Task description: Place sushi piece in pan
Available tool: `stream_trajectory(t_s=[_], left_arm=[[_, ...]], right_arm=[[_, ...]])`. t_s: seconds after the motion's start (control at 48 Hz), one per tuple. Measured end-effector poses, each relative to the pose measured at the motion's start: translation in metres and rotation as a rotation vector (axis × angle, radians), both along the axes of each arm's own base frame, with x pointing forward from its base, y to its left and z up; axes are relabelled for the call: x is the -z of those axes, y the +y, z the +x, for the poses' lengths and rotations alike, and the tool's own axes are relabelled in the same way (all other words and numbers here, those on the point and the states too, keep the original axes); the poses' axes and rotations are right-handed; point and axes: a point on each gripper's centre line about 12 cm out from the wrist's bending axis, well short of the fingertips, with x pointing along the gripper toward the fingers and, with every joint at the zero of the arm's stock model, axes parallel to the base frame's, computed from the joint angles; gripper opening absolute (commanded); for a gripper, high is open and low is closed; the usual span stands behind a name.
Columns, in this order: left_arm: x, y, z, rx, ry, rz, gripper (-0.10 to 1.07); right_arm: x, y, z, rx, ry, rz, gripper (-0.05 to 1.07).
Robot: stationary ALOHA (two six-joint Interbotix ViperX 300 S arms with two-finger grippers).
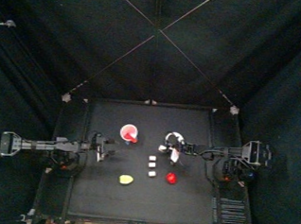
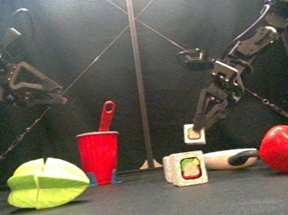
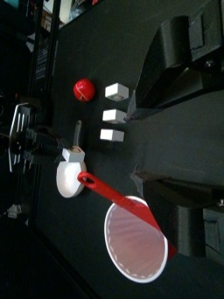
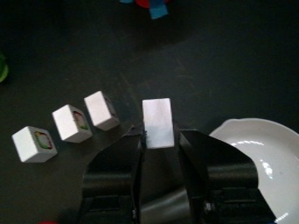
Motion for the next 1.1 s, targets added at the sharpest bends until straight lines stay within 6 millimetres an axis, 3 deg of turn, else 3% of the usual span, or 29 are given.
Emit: stream_trajectory(t_s=[0.375, 0.521, 0.875, 1.104], left_arm=[[0.0, 0.0, 0.0, 0.0, 0.0, 0.0, 0.86], [0.001, 0.0, 0.0, 0.0, 0.003, -0.001, 0.86], [0.001, 0.002, 0.0, -0.008, 0.005, -0.001, 0.86], [0.001, 0.002, 0.0, -0.01, 0.005, -0.001, 0.86]], right_arm=[[0.013, -0.025, -0.029, 0.166, 0.005, 0.065, 0.56], [0.014, -0.026, -0.031, 0.177, -0.005, 0.065, 0.59], [0.01, -0.032, -0.031, 0.206, -0.05, 0.06, 0.79], [0.01, -0.032, -0.031, 0.203, -0.051, 0.056, 0.82]])
